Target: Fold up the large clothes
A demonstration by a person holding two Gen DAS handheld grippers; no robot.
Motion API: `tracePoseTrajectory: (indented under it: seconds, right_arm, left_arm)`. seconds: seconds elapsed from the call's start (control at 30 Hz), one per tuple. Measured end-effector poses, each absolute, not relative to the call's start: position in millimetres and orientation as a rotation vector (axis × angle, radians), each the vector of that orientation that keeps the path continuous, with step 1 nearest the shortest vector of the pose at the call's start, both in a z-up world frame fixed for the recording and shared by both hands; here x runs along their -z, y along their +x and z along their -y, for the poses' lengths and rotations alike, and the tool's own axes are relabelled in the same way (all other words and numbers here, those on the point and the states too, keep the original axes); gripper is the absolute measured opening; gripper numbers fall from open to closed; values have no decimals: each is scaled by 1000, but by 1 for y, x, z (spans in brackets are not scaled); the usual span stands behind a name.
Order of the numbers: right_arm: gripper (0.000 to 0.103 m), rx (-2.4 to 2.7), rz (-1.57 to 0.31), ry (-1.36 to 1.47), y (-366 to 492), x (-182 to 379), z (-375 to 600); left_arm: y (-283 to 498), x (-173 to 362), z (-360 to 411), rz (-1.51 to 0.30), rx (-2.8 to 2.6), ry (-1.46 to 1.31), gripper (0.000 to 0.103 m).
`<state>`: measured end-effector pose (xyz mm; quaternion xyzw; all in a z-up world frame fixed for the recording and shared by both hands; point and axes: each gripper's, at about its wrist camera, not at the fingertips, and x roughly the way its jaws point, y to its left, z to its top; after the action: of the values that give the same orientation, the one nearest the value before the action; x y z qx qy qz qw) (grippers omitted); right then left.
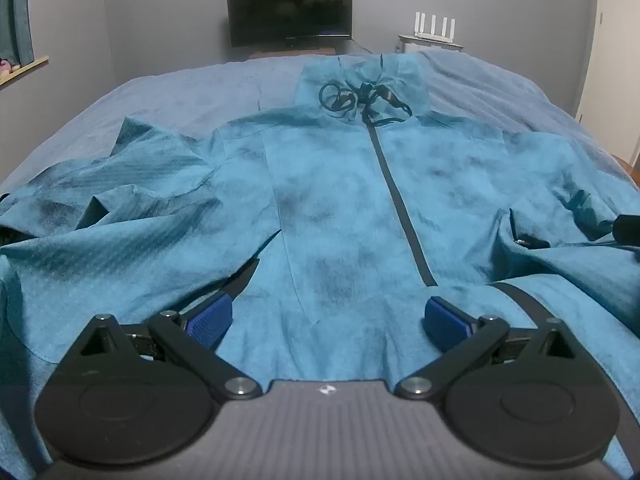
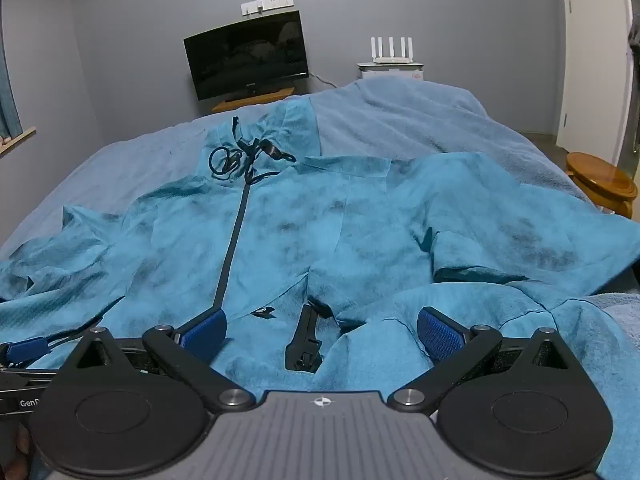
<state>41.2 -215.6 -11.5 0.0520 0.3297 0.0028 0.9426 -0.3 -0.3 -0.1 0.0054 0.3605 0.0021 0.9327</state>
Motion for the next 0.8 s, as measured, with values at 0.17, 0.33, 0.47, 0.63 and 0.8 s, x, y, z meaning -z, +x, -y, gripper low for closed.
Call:
tracePoseTrajectory:
  seconds: [0.17, 0.33, 0.47, 0.63, 0.8]
  right_arm:
    - [103, -5, -675, 106, 41, 12, 215]
    - [103, -5, -677, 106, 42, 13, 215]
    - [103, -5, -677, 105, 42, 13, 214]
    - [103, -5, -679, 104, 42, 14, 214]
    - [103, -4, -679, 103, 42, 14, 214]
  left_arm:
    - [0, 0, 0, -740, -4, 10, 103]
    - [0, 0, 0, -741, -4, 10, 103]
    - [0, 0, 0, -741, -4, 10, 103]
    - [0, 0, 0, -741, -4, 11, 103]
    - [0, 0, 0, -742, -4, 11, 103]
